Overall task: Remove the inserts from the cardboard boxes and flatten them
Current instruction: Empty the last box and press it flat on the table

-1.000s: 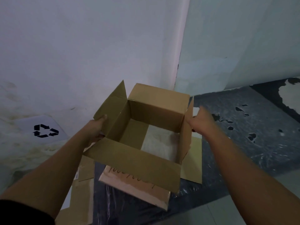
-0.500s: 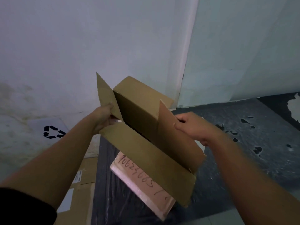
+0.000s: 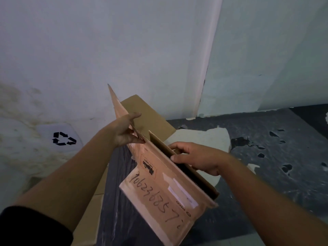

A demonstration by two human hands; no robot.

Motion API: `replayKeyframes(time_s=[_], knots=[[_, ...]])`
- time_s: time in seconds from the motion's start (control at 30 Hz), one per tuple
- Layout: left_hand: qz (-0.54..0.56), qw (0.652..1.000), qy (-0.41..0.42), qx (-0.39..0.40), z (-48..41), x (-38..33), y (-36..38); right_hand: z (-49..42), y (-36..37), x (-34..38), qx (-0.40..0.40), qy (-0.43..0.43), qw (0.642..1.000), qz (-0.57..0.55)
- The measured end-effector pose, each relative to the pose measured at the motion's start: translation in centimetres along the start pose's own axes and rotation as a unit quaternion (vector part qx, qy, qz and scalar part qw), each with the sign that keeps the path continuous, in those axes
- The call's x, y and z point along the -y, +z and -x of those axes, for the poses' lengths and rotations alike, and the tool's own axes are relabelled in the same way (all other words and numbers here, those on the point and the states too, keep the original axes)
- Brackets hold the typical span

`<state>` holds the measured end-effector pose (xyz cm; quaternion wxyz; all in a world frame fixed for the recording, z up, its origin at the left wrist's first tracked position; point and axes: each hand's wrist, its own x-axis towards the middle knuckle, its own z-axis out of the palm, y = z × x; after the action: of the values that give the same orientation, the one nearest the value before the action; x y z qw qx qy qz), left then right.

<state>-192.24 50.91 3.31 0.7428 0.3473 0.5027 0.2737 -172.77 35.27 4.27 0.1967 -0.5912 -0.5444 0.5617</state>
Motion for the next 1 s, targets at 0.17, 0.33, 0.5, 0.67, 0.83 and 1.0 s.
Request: replayKeyframes(time_s=[0.17, 0.33, 0.5, 0.67, 0.83, 1.0], knots=[[-0.053, 0.996, 0.056, -0.047, 0.4, 2.7, 1.8, -2.4, 0.8, -0.1, 0.003, 0.043, 0.996, -0.076], [-0.028, 0.993, 0.081, -0.087, 0.4, 5.1, 1.3, -5.0, 0.7, 1.4, 0.008, 0.067, 0.997, 0.024], [-0.035, 0.991, 0.090, -0.092, 0.3, 7.0, 0.6, -6.6, 0.1, 3.7, -0.099, 0.028, 0.958, 0.269], [-0.080, 0.980, 0.128, -0.127, -0.3, 7.7, -0.3, -7.2, -1.1, 4.2, -0.148, -0.013, 0.948, 0.281], [-0.179, 0.946, 0.208, -0.175, -0.7, 8.0, -1.9, -6.3, -2.2, 4.9, -0.144, -0.051, 0.963, 0.223], [-0.230, 0.913, 0.264, -0.208, 0.0, 6.4, -1.7, -5.1, -3.1, 6.5, -0.168, -0.112, 0.974, 0.102]])
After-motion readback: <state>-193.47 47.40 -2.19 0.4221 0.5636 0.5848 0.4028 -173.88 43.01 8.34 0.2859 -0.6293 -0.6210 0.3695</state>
